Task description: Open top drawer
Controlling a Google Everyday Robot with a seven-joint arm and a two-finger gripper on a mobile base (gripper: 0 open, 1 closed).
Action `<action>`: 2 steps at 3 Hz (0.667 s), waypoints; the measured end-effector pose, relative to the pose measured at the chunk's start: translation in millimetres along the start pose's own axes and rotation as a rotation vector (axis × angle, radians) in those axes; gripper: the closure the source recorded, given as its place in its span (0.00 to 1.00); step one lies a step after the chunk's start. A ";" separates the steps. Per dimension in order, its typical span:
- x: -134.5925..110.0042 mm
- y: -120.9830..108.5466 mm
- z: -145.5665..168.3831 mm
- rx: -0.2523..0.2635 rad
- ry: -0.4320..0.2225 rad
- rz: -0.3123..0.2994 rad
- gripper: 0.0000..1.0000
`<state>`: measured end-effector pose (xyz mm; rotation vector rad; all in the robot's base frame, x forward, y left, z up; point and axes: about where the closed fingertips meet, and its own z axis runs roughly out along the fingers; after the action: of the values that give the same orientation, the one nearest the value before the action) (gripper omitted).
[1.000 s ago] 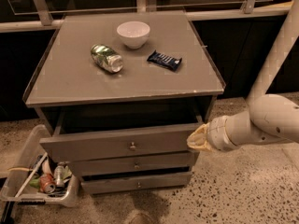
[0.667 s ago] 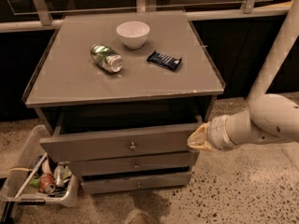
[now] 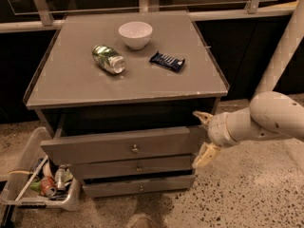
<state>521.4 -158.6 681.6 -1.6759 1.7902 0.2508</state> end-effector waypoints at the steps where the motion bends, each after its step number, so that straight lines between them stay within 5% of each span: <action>1: 0.0 0.0 0.0 0.000 0.000 0.000 0.00; 2: 0.7 0.8 7.5 -0.017 -0.017 0.005 0.00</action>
Offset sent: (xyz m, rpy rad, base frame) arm 0.0046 0.0050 -0.0138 0.0390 0.0310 0.0193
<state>523.2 -154.8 675.2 -1.6767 1.7847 0.2828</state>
